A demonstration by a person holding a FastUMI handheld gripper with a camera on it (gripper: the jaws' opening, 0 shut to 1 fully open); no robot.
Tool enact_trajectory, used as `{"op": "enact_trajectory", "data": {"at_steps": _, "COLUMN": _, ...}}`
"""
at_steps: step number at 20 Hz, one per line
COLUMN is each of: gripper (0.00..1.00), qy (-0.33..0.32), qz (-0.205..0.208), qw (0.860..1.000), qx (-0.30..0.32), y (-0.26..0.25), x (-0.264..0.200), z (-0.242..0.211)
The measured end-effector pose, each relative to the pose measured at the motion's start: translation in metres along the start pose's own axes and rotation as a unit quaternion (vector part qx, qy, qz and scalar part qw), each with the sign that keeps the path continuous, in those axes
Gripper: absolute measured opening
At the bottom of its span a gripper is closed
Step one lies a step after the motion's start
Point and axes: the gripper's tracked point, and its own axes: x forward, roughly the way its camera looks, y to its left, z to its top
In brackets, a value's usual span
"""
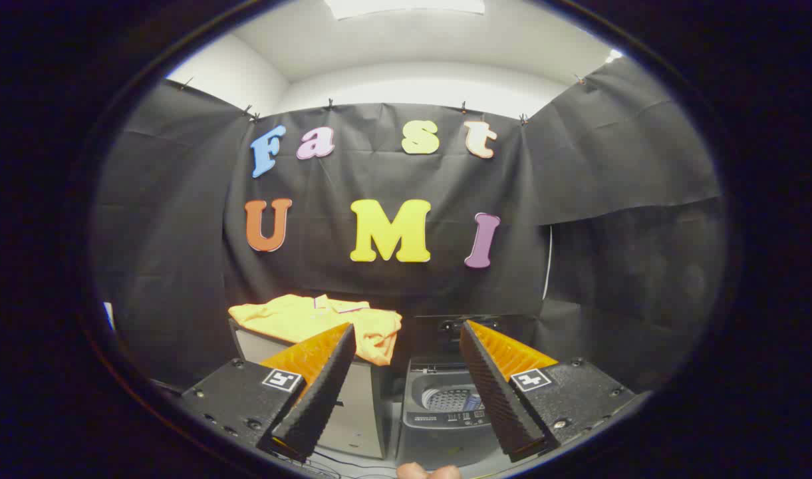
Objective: Put the clothes into the washing machine and then close the washing machine lid.
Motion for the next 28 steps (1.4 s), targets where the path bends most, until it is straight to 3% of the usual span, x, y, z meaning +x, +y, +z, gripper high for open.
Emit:
{"op": "enact_trajectory", "data": {"at_steps": 17, "gripper": 0.99, "qy": -0.008, "qz": 0.003, "qw": 1.0, "qx": -0.022, "y": 0.021, "x": -0.007, "z": 0.017}}
{"op": "enact_trajectory", "data": {"at_steps": 22, "gripper": 0.99, "qy": -0.005, "qz": -0.011, "qw": 1.0, "qx": -0.006, "y": 0.038, "x": 0.01, "z": 0.034}}
{"op": "enact_trajectory", "data": {"at_steps": 28, "gripper": 0.99, "qy": 0.05, "qz": 0.005, "qw": 0.998, "qx": 0.037, "y": 0.087, "x": 0.057, "z": 0.05}}
